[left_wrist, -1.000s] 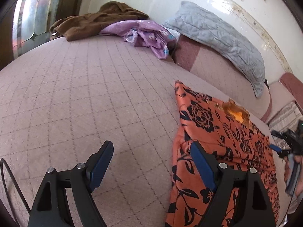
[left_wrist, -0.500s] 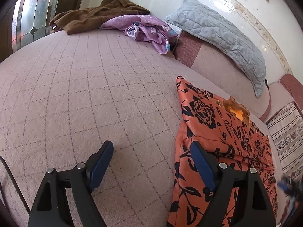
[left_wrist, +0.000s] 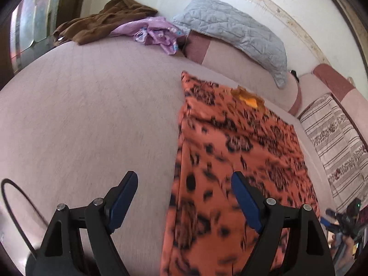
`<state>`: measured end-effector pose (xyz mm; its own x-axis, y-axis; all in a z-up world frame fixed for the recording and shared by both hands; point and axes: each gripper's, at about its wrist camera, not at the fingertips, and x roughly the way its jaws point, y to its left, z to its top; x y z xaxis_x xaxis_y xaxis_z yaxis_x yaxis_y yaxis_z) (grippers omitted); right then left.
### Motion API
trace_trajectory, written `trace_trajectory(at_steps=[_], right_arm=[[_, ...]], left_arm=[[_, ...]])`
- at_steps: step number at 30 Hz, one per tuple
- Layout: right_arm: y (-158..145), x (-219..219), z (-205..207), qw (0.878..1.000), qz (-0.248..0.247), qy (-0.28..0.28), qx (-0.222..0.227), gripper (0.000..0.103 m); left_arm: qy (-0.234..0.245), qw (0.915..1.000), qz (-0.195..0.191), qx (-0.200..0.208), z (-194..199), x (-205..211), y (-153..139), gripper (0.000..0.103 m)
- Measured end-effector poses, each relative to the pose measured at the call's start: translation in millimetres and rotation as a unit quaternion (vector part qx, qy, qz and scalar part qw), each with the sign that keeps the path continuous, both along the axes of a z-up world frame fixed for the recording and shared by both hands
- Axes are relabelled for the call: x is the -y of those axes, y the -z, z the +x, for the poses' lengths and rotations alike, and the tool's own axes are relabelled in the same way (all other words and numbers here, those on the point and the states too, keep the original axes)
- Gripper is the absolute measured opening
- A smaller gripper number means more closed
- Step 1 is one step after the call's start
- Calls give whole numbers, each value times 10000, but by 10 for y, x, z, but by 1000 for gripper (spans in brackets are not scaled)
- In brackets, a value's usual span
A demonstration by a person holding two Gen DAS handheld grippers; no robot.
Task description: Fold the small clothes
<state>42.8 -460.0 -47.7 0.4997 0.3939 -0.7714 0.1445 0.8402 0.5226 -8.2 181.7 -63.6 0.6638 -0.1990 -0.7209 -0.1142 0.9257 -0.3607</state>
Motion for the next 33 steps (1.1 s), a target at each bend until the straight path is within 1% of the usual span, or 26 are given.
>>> trace_trajectory(at_steps=[4, 6, 7, 8, 10, 11, 12, 14, 15, 16, 18, 19, 20, 21, 22, 23, 24, 25, 26, 28, 30, 31, 32, 33], right_arm=[[46, -97, -48, 9989, 451, -76, 144, 87], [79, -184, -46, 9988, 427, -199, 133, 87], [84, -197, -59, 9988, 404, -216, 144, 86], [87, -205, -62, 9988, 406, -217, 158, 84], [79, -187, -83, 9985, 488, -193, 135, 70], [76, -181, -90, 9984, 517, -190, 110, 56], [72, -181, -105, 9984, 528, -201, 90, 52], [79, -177, -133, 9985, 487, -237, 87, 52], [106, -163, -135, 9990, 418, -184, 22, 58], [159, -133, -129, 9990, 428, -88, -92, 59], [178, -102, -130, 9981, 612, -25, -71, 62], [174, -110, -127, 9982, 593, -35, -81, 62], [167, -131, -120, 9986, 521, -69, -99, 62], [157, -156, -114, 9989, 434, -116, -127, 62], [143, -176, -114, 9991, 364, -155, -135, 62], [136, -196, -115, 9992, 294, -217, -144, 57], [135, -210, -116, 9993, 200, -256, -169, 44], [140, -219, -121, 9994, 55, -270, -228, 38], [145, -208, -129, 9994, 25, -248, -260, 36], [146, -167, -149, 9992, 141, -175, -325, 36], [117, -183, -160, 9991, 69, -230, -339, 41], [113, -199, -168, 9990, 49, -257, -369, 48], [112, -208, -173, 9989, 52, -266, -376, 67], [112, -214, -183, 9990, 66, -271, -349, 70]], left_arm=[[-120, 9990, -213, -378, -307, 29, 80, 84], [-81, 9985, -135, -523, -379, 60, 151, 84], [-83, 9976, -77, -684, -415, 93, 205, 84], [-83, 9970, -88, -763, -438, 116, 237, 84], [-36, 9966, -107, -812, -492, 168, 276, 84], [15, 9963, -33, -862, -506, 218, 282, 84], [74, 9959, -7, -900, -511, 262, 290, 84], [171, 9945, -35, -1033, -493, 338, 358, 84], [177, 9931, 8, -1161, -475, 365, 414, 84], [158, 9907, 122, -1347, -451, 406, 493, 83], [180, 9886, 255, -1471, -452, 458, 546, 79], [184, 9885, 266, -1477, -460, 489, 553, 72], [165, 9886, 273, -1474, -468, 499, 554, 61], [127, 9886, 311, -1471, -475, 496, 551, 54], [74, 9880, 363, -1498, -479, 474, 558, 35], [29, 9877, 350, -1522, -480, 434, 552, 19], [26, 9881, 225, -1519, -486, 390, 544, 15], [65, 9887, 4, -1499, -493, 344, 529, 10], [70, 9890, -50, -1476, -499, 329, 511, 10], [103, 9899, -27, -1415, -514, 344, 459, 10], [87, 9895, 9, -1443, -497, 356, 463, 16], [33, 9891, 57, -1473, -491, 363, 491, 28], [2, 9887, 78, -1500, -483, 362, 519, 35], [-20, 9882, 88, -1532, -479, 364, 545, 35]])
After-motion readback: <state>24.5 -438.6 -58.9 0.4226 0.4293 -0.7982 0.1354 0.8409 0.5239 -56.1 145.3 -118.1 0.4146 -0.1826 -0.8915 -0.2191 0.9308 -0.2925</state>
